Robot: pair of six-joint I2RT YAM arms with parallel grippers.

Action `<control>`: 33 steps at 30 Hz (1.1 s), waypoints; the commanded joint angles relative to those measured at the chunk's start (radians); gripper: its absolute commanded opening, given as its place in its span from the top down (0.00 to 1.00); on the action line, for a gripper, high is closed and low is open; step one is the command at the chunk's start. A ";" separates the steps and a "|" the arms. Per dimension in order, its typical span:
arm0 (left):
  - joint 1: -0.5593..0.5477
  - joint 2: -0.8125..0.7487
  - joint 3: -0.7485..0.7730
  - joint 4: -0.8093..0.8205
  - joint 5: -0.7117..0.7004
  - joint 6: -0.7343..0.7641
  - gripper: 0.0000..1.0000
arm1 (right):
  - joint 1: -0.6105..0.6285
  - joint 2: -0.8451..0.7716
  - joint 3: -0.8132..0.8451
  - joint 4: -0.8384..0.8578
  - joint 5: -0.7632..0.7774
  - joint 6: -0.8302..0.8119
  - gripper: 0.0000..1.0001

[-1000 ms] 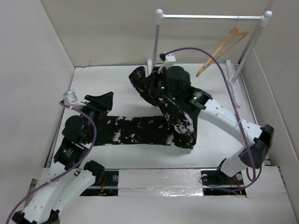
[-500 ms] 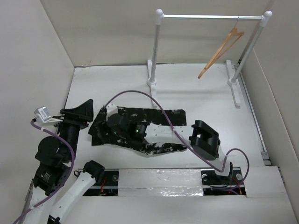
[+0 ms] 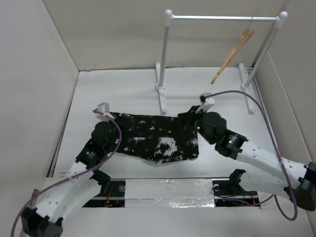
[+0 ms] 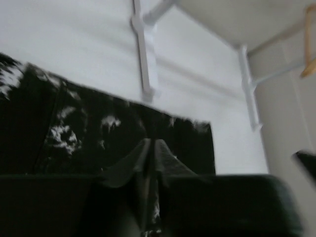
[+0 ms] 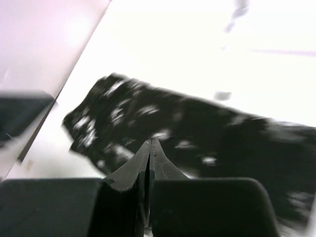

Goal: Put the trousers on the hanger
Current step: Fold the trousers at the center of the board, then pick up the hanger from the clothesline.

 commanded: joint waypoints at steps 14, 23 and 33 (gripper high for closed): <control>-0.390 0.495 0.090 0.499 -0.138 0.258 1.00 | -0.782 0.227 0.721 -0.406 -0.086 -0.246 0.19; -0.390 0.318 -0.027 0.528 -0.137 0.307 0.90 | -0.862 0.466 0.820 -0.417 -0.047 -0.235 0.23; -0.390 0.407 0.022 0.493 -0.103 0.290 0.88 | -0.862 0.503 0.754 -0.326 -0.096 -0.274 0.84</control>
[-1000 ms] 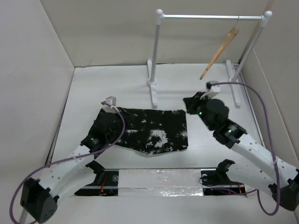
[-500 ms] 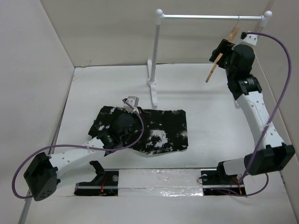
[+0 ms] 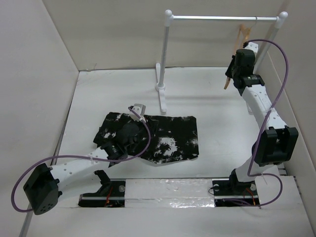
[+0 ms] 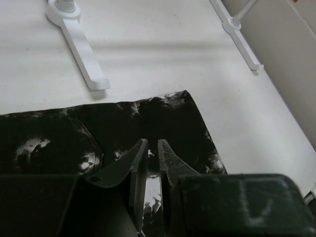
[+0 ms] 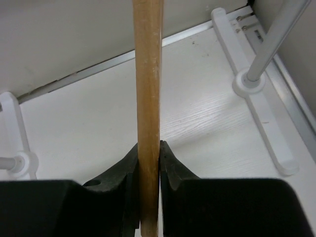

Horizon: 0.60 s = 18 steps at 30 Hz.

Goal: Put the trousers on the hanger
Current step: Pick up the hanger from the clothesline.

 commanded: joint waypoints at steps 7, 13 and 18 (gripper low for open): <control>-0.003 0.000 0.032 0.035 0.013 0.011 0.86 | 0.002 -0.145 -0.034 0.162 -0.005 -0.075 1.00; -0.003 -0.009 0.023 0.041 -0.001 0.004 0.81 | 0.024 -0.276 -0.124 0.209 0.028 -0.104 1.00; -0.003 -0.012 0.021 0.036 -0.013 0.004 0.72 | 0.024 -0.377 -0.231 0.189 -0.003 -0.082 1.00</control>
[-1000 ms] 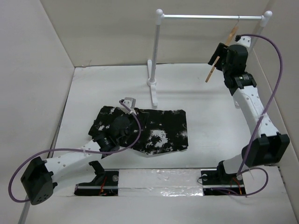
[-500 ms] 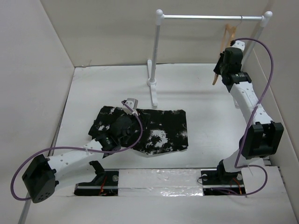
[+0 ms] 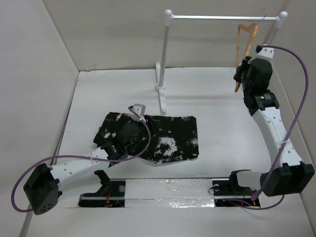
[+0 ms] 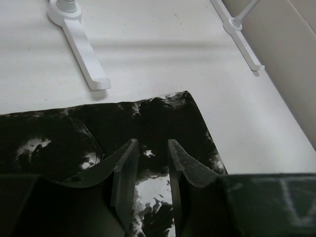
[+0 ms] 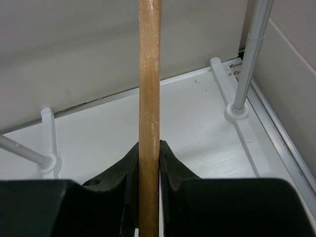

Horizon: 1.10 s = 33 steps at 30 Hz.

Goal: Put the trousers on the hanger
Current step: Pick up the hanger from the clothesline, then place the trousers on the hanger.

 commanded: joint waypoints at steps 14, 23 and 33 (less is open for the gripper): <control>-0.003 0.114 0.092 0.051 0.056 0.039 0.50 | 0.284 -0.419 -0.613 0.056 0.034 0.118 1.00; -0.072 0.448 0.584 -0.099 0.130 -0.032 0.35 | 0.505 -0.441 -0.800 0.036 0.160 0.219 1.00; -0.099 0.885 1.147 -0.392 0.130 -0.034 0.23 | 0.607 -0.380 -0.780 0.013 0.241 0.259 1.00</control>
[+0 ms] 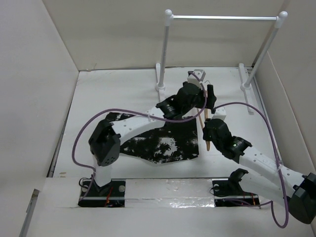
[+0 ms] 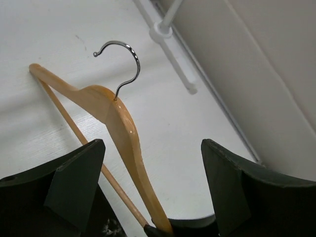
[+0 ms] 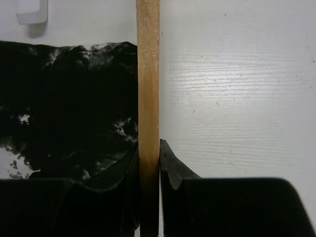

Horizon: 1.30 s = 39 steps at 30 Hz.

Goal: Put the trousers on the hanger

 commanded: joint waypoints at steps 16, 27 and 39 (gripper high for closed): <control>-0.015 0.302 0.309 -0.244 -0.093 -0.051 0.60 | 0.026 -0.035 0.006 0.042 0.045 0.025 1.00; -0.025 0.074 -0.071 0.042 -0.099 -0.129 1.00 | 0.044 -0.183 -0.036 -0.051 0.021 0.112 0.35; -0.089 -0.130 -0.522 0.515 -0.063 -0.287 1.00 | 0.054 -0.501 0.020 -0.198 -0.114 0.111 0.24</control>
